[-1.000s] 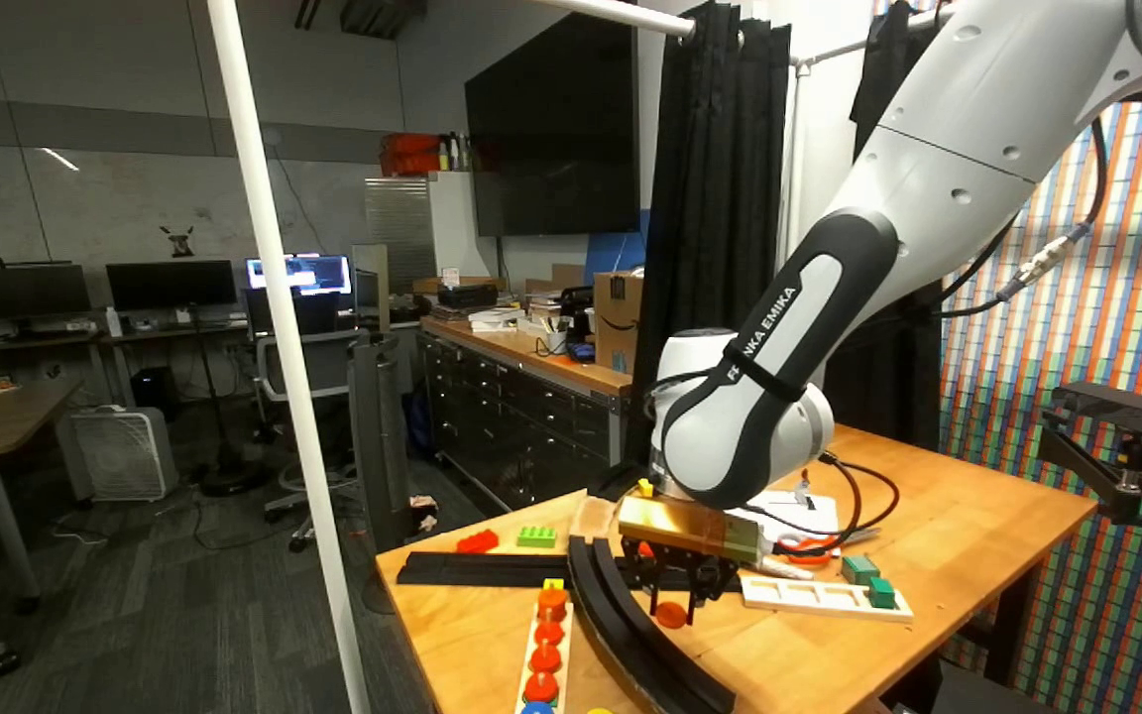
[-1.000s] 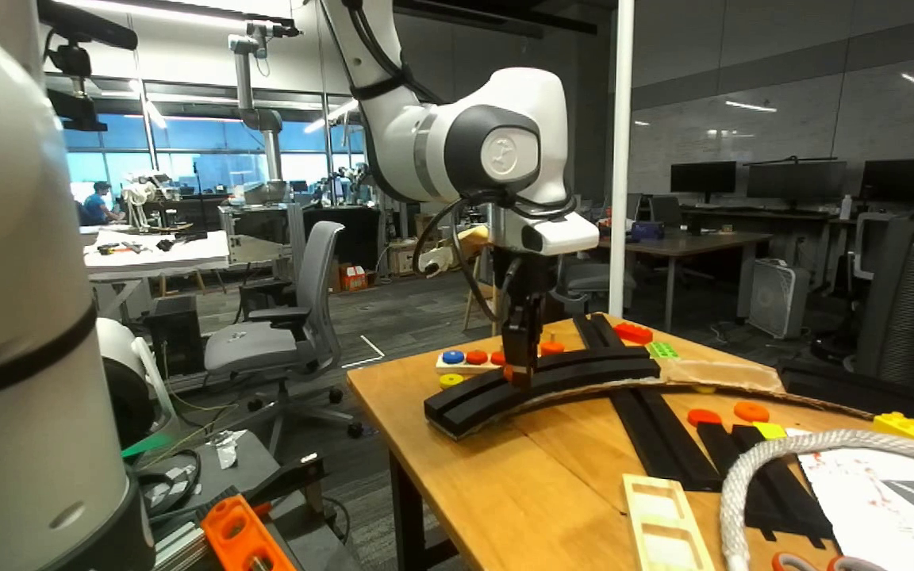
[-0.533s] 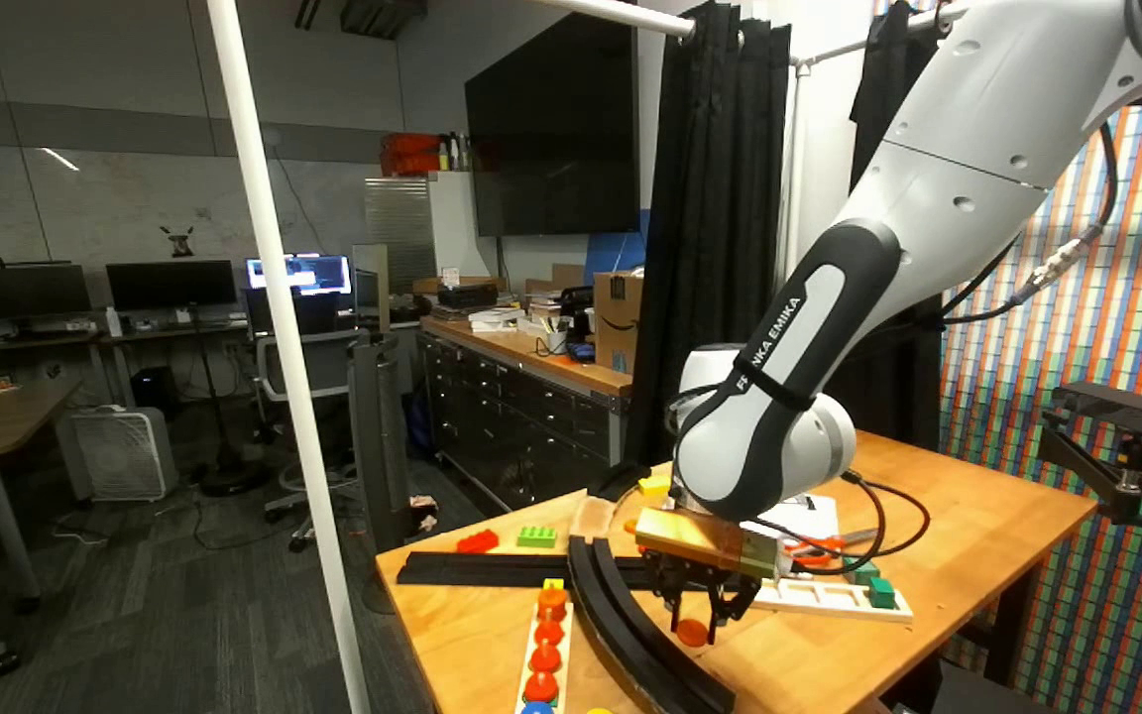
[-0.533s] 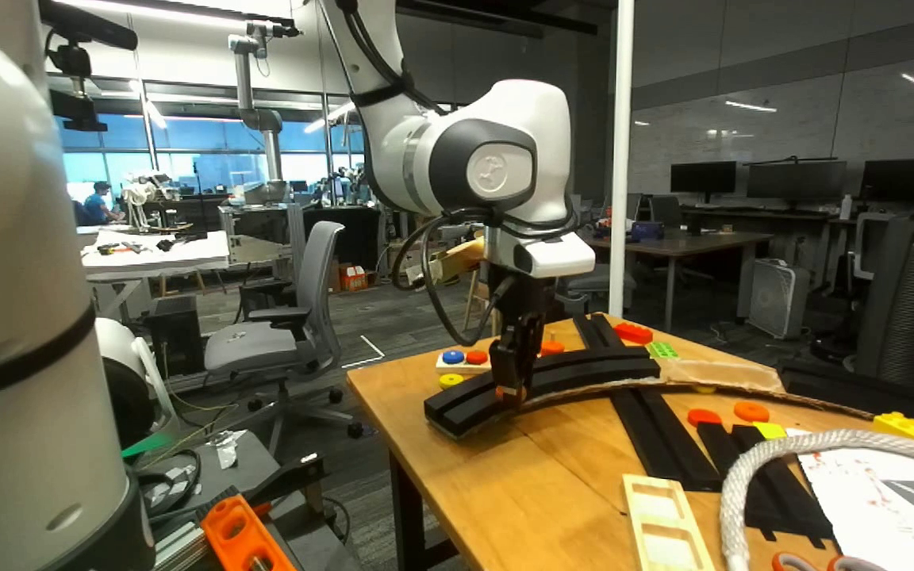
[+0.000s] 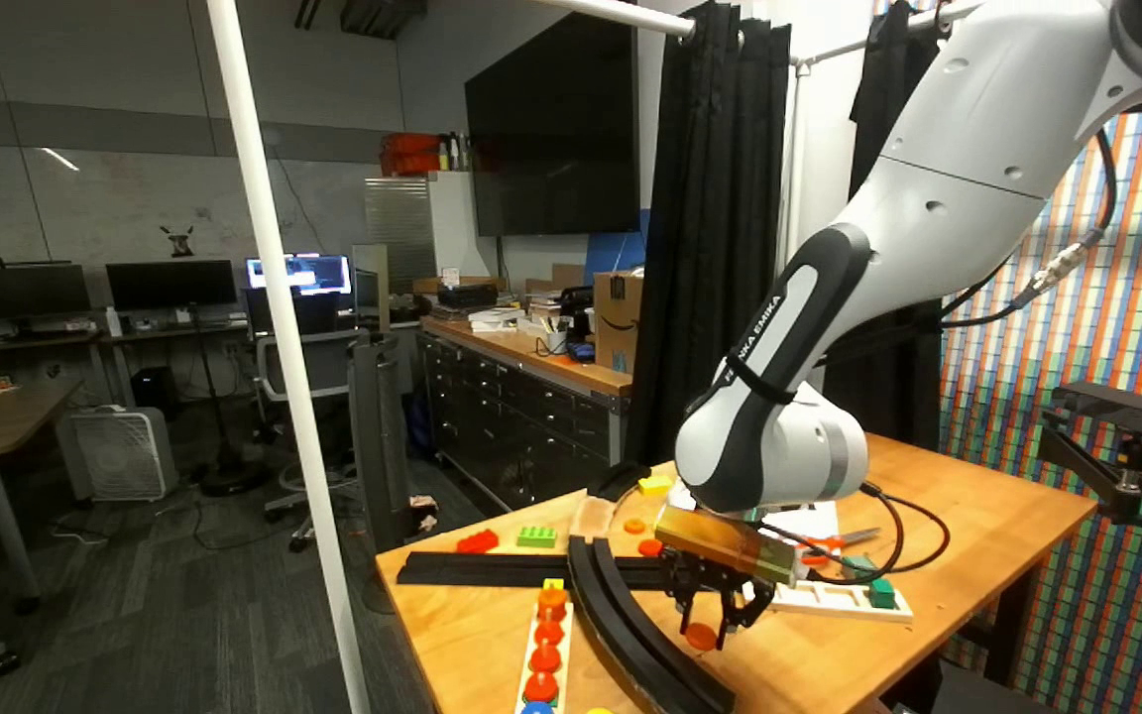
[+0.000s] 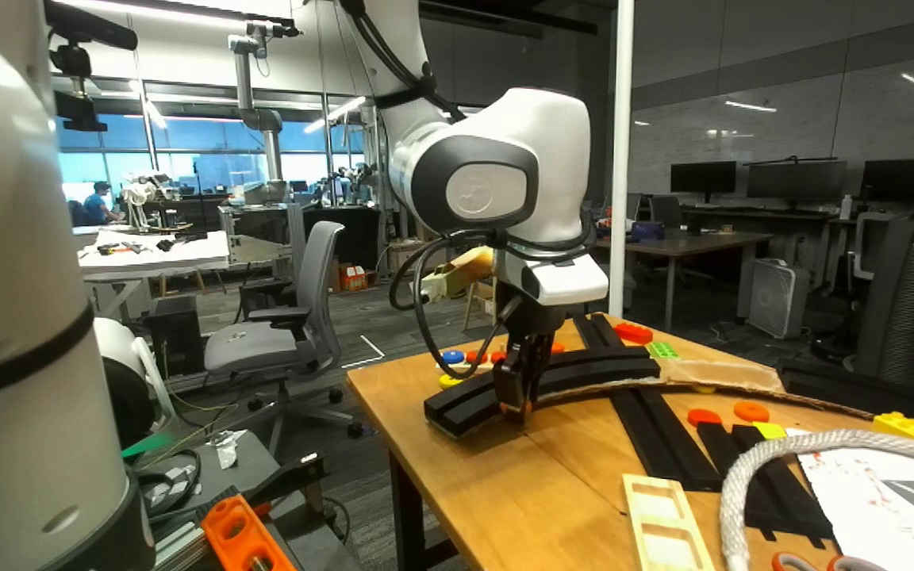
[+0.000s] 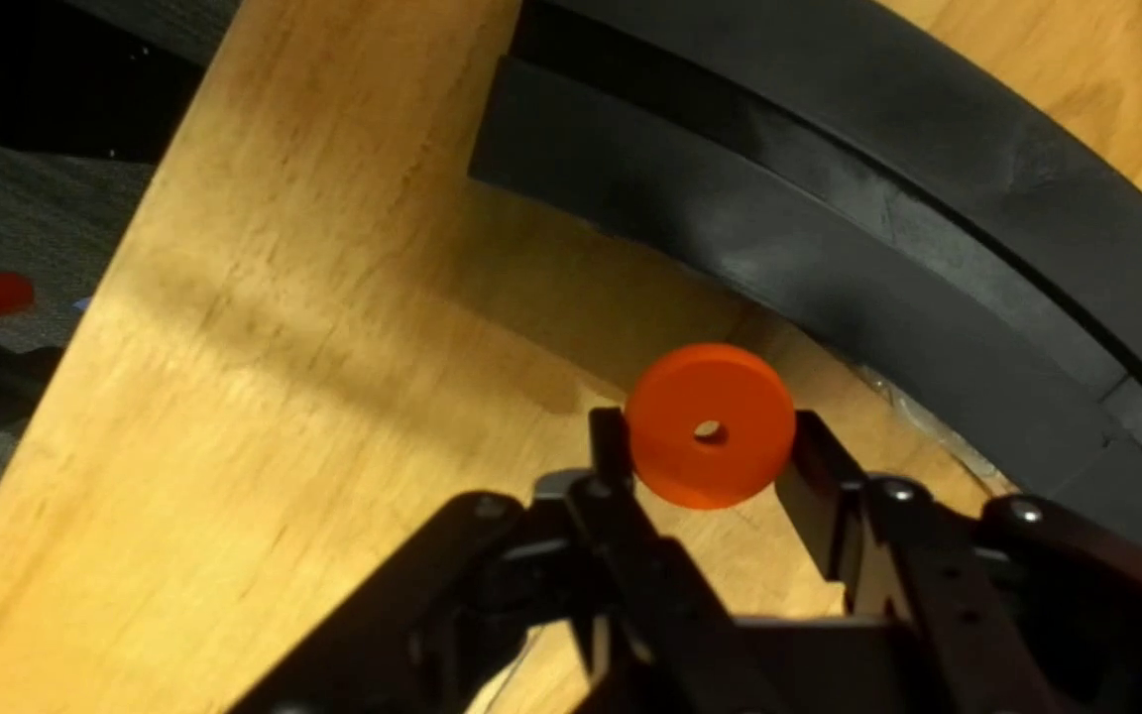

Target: Take the orange coin from the table and put it on the rack, then take a different orange coin from the rack and put it on the table, and put a yellow one on top of the orange one on the rack

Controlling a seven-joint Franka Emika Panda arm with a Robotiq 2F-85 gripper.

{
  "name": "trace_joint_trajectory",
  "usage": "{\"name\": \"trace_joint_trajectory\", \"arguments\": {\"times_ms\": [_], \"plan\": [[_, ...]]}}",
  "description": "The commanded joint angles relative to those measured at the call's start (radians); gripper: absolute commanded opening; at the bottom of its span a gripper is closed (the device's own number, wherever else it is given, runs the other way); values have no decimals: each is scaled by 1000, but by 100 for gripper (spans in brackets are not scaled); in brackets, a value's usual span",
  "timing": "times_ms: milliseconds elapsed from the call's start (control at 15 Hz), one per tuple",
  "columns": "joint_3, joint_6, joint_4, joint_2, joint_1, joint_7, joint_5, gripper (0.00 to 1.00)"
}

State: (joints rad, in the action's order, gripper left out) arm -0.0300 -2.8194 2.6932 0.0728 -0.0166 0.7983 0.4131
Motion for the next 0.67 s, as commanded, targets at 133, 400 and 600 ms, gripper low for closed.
{"name": "trace_joint_trajectory", "arguments": {"times_ms": [133, 400, 600], "plan": [[1, 2, -7, 24, 24, -63, 66, 23], [-11, 2, -6, 39, 18, -17, 26, 23], [-10, -5, -9, 52, 22, -29, 39, 23]]}}
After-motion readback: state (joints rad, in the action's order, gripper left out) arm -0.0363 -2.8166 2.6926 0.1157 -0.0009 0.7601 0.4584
